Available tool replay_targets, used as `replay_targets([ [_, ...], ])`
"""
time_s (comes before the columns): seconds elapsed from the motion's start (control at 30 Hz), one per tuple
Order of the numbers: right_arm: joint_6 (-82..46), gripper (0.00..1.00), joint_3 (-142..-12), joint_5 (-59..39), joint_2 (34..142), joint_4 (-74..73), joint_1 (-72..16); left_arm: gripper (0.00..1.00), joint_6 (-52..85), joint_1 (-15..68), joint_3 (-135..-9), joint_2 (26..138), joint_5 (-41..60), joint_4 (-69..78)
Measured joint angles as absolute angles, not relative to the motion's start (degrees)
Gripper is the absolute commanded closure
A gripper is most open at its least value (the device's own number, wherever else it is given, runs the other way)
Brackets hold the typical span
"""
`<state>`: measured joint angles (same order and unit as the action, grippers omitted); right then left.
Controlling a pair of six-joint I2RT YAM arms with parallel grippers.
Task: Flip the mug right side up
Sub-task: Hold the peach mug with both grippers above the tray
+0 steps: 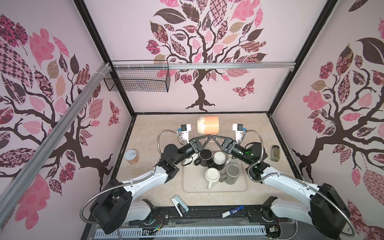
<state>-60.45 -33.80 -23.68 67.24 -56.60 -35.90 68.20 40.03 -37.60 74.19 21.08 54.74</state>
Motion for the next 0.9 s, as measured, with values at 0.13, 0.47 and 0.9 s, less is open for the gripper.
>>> replay_targets([
  [0.13,-60.42,0.72,-34.26,-23.68,67.26,-56.07,-35.90,1.00,68.18,40.12,-37.63,74.19,21.04,54.74],
  [0.47,-60.60,1.00,-37.19,-23.70,68.71,-54.37,-35.31,1.00,68.60,39.94,-38.30,75.90,20.01,57.91],
  [0.9,-58.46,1.00,-38.26,-23.83,69.01,-49.08,-35.94,0.74,68.12,35.16,-38.13,72.97,27.55,50.70],
])
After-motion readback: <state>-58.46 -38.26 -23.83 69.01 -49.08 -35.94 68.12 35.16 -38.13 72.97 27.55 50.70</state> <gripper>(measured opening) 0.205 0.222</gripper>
